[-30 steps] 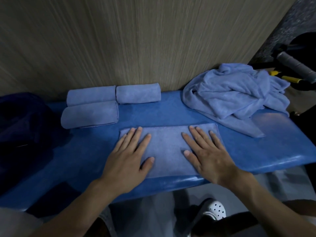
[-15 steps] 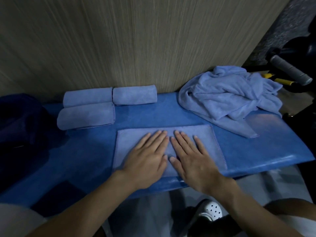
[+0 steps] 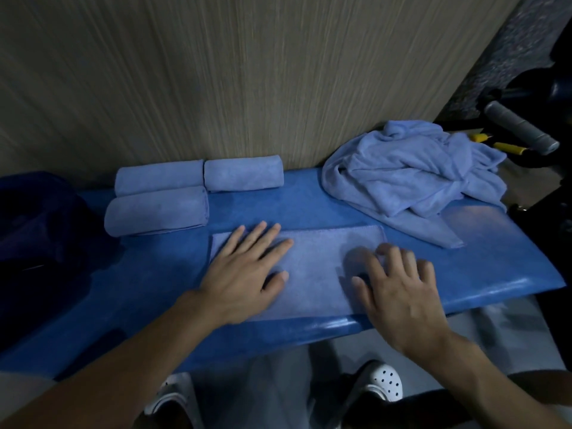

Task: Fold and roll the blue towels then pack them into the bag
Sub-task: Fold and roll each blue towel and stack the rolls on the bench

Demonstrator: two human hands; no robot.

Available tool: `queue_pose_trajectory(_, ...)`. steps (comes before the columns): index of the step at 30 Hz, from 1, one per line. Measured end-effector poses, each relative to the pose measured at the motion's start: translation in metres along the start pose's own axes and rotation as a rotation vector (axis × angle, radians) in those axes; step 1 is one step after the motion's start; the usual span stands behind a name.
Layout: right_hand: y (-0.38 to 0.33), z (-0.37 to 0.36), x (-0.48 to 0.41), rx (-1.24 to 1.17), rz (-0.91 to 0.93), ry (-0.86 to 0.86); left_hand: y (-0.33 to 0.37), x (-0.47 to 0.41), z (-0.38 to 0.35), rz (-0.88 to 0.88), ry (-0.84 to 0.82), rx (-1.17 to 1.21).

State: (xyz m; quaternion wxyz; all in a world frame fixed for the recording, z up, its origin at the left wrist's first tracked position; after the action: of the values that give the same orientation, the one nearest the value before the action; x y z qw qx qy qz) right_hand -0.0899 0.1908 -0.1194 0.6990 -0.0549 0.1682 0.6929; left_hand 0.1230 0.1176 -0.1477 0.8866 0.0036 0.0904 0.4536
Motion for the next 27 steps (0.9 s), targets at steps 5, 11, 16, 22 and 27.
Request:
queue_pose_trajectory(5, -0.015, -0.007, 0.002, -0.078, 0.079, -0.041, -0.004, 0.002, 0.003, -0.022, -0.034, -0.117)
queue_pose_trajectory(11, -0.034, -0.010, -0.032, -0.199, 0.121, 0.023, 0.008, 0.025, 0.037, 0.015, -0.097, -0.333)
queue_pose_trajectory(16, -0.035, -0.010, -0.035, -0.058, 0.006, -0.023, 0.018, 0.005, 0.040, -0.134, 0.012, 0.025)
queue_pose_trajectory(22, -0.052, -0.016, -0.045, -0.200, 0.095, -0.069, 0.019, 0.016, 0.025, -0.178, 0.015, -0.067)
queue_pose_trajectory(27, -0.077, -0.025, -0.074, -0.377, 0.293, -0.242, 0.023, 0.030, 0.028, -0.134, -0.042, -0.260)
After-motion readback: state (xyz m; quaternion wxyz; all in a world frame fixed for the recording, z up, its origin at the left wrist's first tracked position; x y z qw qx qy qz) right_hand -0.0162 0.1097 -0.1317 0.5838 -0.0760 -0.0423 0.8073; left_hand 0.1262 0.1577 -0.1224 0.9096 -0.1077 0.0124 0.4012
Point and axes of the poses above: each hand's wrist, its own x-axis away from the middle knuckle, its own z-axis out of the back of the hand, y = z × x, the point moved 7 cm from there along -x, towards the middle knuckle, and after that the axes turned 11 degrees about y, right-handed, at the moved point
